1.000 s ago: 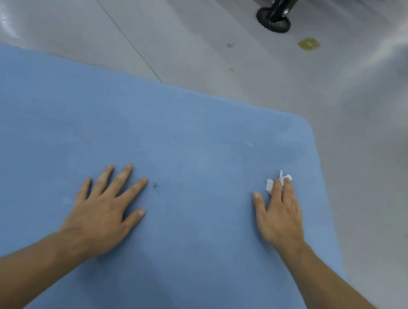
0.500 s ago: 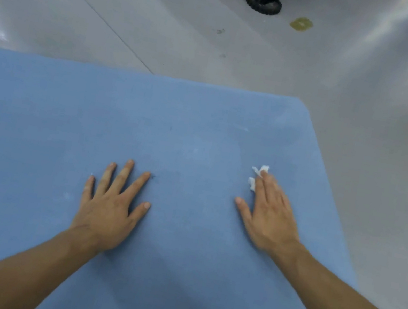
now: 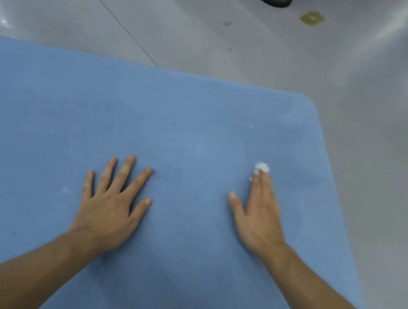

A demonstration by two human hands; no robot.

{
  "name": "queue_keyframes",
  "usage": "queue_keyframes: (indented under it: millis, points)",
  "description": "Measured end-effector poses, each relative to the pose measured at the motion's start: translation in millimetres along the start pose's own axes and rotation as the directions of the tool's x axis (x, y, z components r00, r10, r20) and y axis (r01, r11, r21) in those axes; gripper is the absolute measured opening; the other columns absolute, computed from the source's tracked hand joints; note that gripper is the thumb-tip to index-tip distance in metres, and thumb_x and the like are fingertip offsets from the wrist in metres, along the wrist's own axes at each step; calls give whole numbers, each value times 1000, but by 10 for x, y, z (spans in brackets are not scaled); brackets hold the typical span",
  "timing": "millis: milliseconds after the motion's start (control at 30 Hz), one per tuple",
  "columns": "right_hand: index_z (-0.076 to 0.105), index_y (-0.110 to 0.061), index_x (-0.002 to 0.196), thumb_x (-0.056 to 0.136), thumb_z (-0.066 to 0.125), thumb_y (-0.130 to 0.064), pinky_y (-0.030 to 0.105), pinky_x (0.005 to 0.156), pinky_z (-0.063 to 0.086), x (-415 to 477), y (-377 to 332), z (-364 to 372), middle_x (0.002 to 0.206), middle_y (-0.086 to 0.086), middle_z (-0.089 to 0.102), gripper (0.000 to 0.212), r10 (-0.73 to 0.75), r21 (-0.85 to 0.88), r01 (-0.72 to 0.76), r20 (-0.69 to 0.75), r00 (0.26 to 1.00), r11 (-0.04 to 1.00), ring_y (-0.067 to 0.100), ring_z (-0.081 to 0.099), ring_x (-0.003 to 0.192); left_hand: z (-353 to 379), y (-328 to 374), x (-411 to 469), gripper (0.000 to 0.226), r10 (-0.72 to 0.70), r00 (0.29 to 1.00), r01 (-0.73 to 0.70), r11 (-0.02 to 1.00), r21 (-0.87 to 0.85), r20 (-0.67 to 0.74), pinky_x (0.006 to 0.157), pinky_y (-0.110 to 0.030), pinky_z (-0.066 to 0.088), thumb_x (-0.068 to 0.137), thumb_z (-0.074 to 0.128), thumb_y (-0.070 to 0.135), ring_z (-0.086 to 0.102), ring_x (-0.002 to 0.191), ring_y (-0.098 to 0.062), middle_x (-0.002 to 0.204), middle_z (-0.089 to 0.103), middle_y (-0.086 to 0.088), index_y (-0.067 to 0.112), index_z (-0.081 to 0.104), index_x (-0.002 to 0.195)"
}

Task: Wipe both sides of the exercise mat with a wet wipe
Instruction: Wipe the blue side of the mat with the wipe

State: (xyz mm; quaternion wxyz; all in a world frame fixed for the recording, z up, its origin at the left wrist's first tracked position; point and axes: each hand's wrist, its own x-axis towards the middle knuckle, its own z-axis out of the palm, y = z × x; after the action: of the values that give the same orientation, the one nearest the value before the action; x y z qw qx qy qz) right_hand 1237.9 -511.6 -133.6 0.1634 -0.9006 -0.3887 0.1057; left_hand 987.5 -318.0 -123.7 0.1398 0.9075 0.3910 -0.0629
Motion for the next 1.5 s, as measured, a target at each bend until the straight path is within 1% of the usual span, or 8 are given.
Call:
queue_keyframes:
  millis: [133,233,367,600,967,1167,1367,1500]
  points:
    - [13,-6,165,106,31,-57,31,130,2,-389,-508,191,175,3,1,81,-323,-67,327,58,945,943,15,-4,161,-33,74,-17,75,-19,1000,19,1000,-2,12,126,-53,-10,88,0,69,-19,157,-18,171,-14,14,52,0,160]
    - [20,-8,165,106,35,-52,30,129,5,-428,-500,194,175,-1,7,75,-349,-136,348,20,937,928,14,4,161,-60,122,0,76,6,1000,-6,1000,-19,21,126,-52,-8,87,-1,65,-18,158,-16,171,-13,14,50,4,161]
    - [23,-12,165,102,36,-56,26,127,6,-221,-9,29,173,0,19,77,-126,-158,112,-79,989,981,16,20,158,-64,199,43,77,56,998,-55,998,-31,37,127,-49,-7,87,-1,64,-18,158,-16,171,-14,14,49,4,162]
    - [21,-10,164,103,43,-48,51,123,28,-78,865,-376,166,15,29,76,282,-52,-293,-162,946,955,35,31,152,7,192,35,73,66,998,-65,998,-21,24,126,-52,-11,90,-1,64,-20,157,-16,171,-16,14,49,-1,162]
    - [11,-11,166,105,37,-57,38,130,7,-793,-670,216,175,0,6,81,-275,-22,276,55,960,961,22,1,161,12,206,34,74,54,998,-54,999,5,37,125,-51,-13,89,-5,64,-24,156,-16,169,-22,15,49,-7,161]
    - [10,-15,167,106,35,-62,45,127,20,-909,-628,224,175,-8,-2,81,-307,-177,321,101,946,930,24,-2,161,0,166,34,75,69,997,-69,998,10,44,125,-50,-11,88,-6,67,-23,156,-16,169,-22,15,49,-8,161]
    - [31,-4,161,101,30,-66,46,124,27,-566,126,-16,171,8,26,86,60,-132,-74,-107,992,988,29,29,155,22,156,28,74,74,997,-74,997,11,36,125,-50,-11,89,-7,68,-23,156,-16,169,-22,15,49,-8,161]
    - [28,-5,161,97,21,-69,48,125,23,-487,625,-271,172,10,21,92,246,-175,-267,-130,960,948,29,25,156,51,158,34,73,77,997,-78,996,34,27,125,-51,-12,89,-10,66,-25,156,-17,168,-26,13,47,-13,160]
